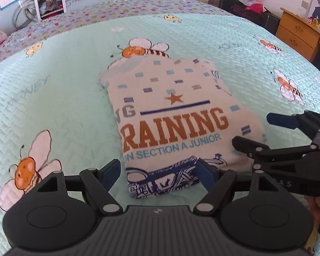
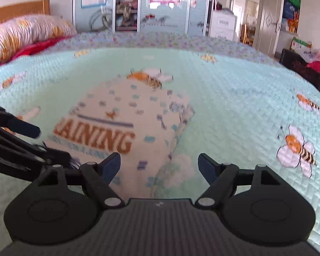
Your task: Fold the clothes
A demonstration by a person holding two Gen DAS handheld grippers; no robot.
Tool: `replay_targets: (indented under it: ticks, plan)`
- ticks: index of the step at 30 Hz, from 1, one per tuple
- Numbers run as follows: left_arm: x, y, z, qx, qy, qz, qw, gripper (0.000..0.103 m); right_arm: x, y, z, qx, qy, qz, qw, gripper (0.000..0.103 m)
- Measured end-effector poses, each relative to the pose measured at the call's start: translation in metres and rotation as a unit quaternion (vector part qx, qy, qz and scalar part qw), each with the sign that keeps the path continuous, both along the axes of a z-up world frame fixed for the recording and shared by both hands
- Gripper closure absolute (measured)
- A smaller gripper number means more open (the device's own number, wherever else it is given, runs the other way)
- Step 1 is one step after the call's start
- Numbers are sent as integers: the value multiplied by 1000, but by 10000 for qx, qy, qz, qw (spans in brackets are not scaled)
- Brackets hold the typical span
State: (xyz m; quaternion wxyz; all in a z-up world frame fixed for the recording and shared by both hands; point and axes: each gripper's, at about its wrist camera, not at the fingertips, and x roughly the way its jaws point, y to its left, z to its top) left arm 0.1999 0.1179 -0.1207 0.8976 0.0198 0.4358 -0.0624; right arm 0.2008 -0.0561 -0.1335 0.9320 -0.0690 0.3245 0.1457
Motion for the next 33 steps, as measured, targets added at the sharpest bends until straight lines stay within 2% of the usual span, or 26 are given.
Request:
replay_targets:
  ticks: [2,5,13,19,25,33]
  plan:
    - [-2,0,-6,48,70,-20,10000,23,1,-6,-11,-7,196,-72,9998,23]
    - [-3,1,-11,6,137,9,9999,23,-11,-21,-12,359,235,-187,9989,23]
    - [-6,-4,-5,27,91,-2,10000,23,-29,-26,10,401,-56,-242,9989,23]
    - [-12,-6,3,75,37,28,10000,23,-31,-19,19,382,-1,-216,9990,23]
    - [-22,-6,19,131,-49,165,9998,23,-37,-12,37,491,108,-259,9984,23]
    - [-35,-7,51,264,-263,422,9984,23,-36,4,77,618,127,-294,9976,23]
